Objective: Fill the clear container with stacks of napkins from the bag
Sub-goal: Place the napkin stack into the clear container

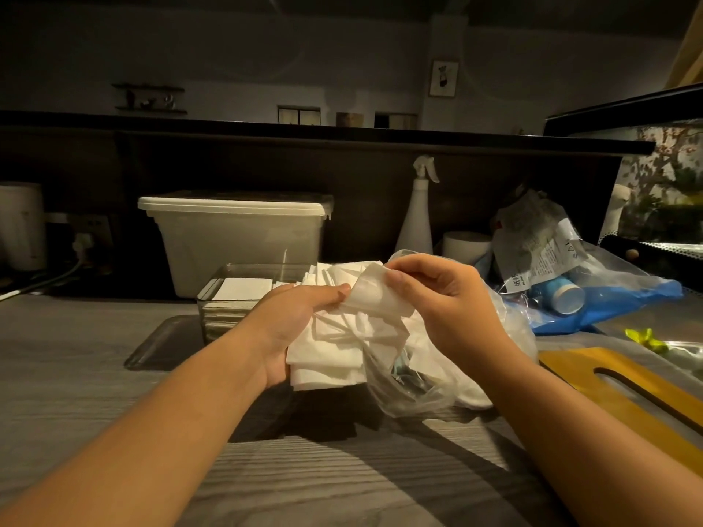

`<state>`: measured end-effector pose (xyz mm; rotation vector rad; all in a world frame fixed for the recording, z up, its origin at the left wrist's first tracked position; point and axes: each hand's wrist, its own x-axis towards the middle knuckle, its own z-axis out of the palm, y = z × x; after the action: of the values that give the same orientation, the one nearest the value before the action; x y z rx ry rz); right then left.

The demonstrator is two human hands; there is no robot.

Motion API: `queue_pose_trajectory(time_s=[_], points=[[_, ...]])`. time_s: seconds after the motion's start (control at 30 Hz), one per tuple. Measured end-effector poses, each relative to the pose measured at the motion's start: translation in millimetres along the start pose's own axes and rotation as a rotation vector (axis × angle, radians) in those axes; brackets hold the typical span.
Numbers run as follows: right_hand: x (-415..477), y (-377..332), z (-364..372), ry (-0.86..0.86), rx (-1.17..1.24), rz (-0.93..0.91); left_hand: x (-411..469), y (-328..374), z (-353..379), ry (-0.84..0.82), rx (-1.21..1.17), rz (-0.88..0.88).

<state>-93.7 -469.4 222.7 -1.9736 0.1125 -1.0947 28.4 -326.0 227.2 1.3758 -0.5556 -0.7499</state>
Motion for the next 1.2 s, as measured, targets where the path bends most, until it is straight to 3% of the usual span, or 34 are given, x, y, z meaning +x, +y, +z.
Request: queue_pose_trajectory(time_s=[0.37, 0.53, 0.77, 0.9, 1.2], points=[[1.3, 1.7, -6.3, -0.124, -0.014, -0.047, 0.0, 2.2, -0.9, 0.019, -0.024, -0.039], [-1.8, 0.9, -3.0, -0.119, -0.191, -0.127, -0.6, 2.1, -1.2, 0.008, -0.032, -0.049], [-1.7, -0.2, -4.2, -0.173, -0.068, -0.04, -3.8, 3.9, 2.7, -0.024, -0.045, -0.055], [-2.3, 0.3, -4.4, -0.224, -0.114, -0.059, -4.0, 3.7, 2.9, -0.061, -0.032, -0.053], [0.9, -1.4, -3.4, -0.161, -0.009, -0.096, -3.7, 1.9, 4.2, -0.083, -0.056, -0.059]])
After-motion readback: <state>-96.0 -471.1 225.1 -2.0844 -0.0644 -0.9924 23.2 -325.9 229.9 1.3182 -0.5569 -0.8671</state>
